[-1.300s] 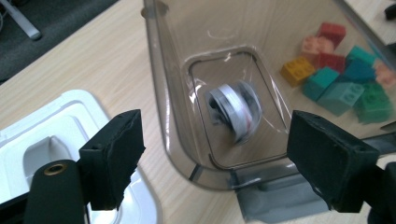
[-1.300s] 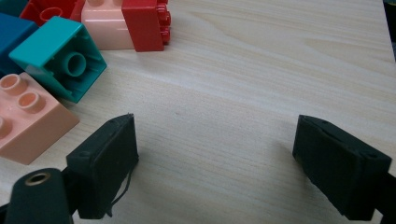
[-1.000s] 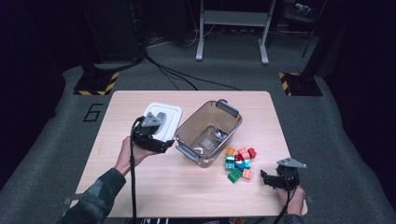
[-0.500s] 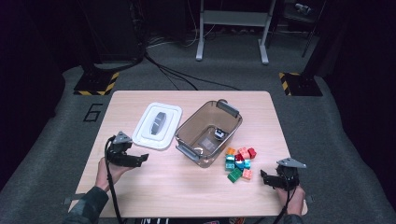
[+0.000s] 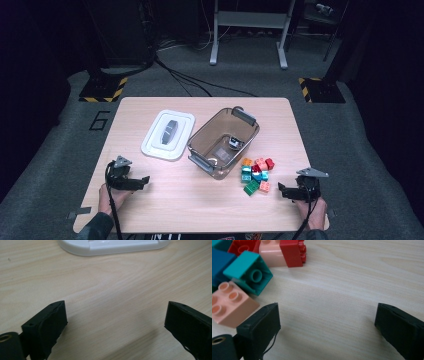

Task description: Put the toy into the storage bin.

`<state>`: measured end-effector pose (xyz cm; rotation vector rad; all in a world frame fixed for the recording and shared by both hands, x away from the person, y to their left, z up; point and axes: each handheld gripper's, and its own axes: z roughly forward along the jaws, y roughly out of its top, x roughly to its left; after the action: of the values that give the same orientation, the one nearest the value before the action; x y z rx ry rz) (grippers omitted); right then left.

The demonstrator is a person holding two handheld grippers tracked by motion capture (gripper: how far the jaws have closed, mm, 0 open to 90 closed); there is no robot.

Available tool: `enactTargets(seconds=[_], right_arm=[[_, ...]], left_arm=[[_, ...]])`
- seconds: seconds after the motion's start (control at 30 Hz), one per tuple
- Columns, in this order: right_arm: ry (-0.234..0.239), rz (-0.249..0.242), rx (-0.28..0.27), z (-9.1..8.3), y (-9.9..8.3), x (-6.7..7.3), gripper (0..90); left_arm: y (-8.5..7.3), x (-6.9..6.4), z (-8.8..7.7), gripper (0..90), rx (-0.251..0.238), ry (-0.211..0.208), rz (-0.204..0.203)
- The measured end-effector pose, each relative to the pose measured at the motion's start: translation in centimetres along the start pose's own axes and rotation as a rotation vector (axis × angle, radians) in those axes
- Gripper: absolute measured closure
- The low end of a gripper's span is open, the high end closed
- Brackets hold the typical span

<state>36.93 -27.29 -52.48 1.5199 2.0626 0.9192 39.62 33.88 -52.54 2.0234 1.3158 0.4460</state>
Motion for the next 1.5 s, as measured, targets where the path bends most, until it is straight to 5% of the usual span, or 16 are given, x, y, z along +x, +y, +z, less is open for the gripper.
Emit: enactTargets(seconds=[0.07,0.23,0.43,0.63,0.93,1.2,1.5], right_arm=[[0.025,0.03,0.005,0.1,0.8,0.1,0.0],[0.047,0.002,-0.008,0.3,3.2,1.0,0.0],[0.071,-0.009,-0.016,1.3,5.9,1.6,4.5],[0.092,0.019,0.027,2.8,7.7,1.9,36.1],[0.056,0.019,0.122,4.7,8.0,2.7,65.3],[0.022,0.003,0.095,4.2,8.1,2.7,67.9],[0.044,0.022,0.053,2.6,10.4,2.4,68.1]], left_arm=[[-0.2,0.0,0.1,0.0,-0.008,0.013,0.025],[-0.5,-0.2,0.3,0.0,-0.023,0.025,0.09],[-0.6,-0.2,0.2,0.1,-0.025,0.025,0.089],[-0.5,-0.4,0.4,0.2,-0.031,0.027,0.093],[-0.5,-0.5,0.4,2.6,-0.034,0.016,0.102],[-0.4,-0.4,0.4,3.1,-0.034,0.015,0.105],[-0.3,-0.5,0.6,2.9,-0.04,0.016,0.099]])
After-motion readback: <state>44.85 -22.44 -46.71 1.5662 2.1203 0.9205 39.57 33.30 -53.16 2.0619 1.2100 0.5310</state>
